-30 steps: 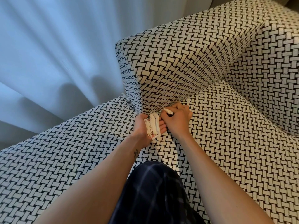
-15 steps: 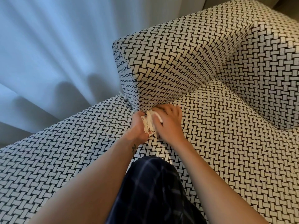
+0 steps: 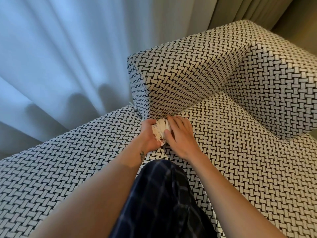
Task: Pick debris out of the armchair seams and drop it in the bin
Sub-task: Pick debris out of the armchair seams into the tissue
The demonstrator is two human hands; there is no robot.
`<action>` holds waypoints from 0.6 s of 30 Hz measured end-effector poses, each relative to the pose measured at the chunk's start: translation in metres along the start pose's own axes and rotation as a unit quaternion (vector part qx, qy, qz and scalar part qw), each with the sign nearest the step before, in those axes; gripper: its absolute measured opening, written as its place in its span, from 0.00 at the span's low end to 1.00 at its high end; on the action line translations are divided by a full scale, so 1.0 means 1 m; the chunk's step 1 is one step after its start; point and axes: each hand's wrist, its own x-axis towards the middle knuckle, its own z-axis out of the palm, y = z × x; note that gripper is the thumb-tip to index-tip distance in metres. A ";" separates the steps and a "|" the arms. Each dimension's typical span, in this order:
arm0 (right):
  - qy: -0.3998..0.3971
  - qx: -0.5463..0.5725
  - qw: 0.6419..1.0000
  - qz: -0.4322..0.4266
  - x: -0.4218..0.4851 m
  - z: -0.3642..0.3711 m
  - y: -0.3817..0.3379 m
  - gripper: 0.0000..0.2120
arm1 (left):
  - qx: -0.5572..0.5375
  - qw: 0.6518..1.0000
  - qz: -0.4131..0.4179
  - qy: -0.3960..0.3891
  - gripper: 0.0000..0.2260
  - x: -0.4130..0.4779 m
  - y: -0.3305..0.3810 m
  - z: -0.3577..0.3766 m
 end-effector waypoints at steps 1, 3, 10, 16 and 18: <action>0.003 0.006 1.000 -0.003 -0.005 -0.003 -0.001 0.29 | 0.006 1.000 0.003 -0.011 0.20 -0.002 -0.001 0.002; 0.015 0.014 1.000 -0.012 -0.014 -0.006 0.000 0.29 | 0.015 0.999 0.009 -0.030 0.21 -0.006 -0.002 0.008; 0.083 0.116 0.988 0.062 -0.025 -0.008 0.006 0.24 | 0.001 0.998 0.016 -0.062 0.21 -0.019 -0.002 0.005; 0.033 0.067 0.992 0.100 -0.008 0.005 0.022 0.23 | 0.005 0.997 0.070 -0.014 0.23 0.001 -0.005 -0.020; 0.013 0.056 0.993 0.101 -0.001 0.008 0.024 0.23 | 0.011 0.997 0.071 -0.013 0.22 0.008 -0.007 -0.026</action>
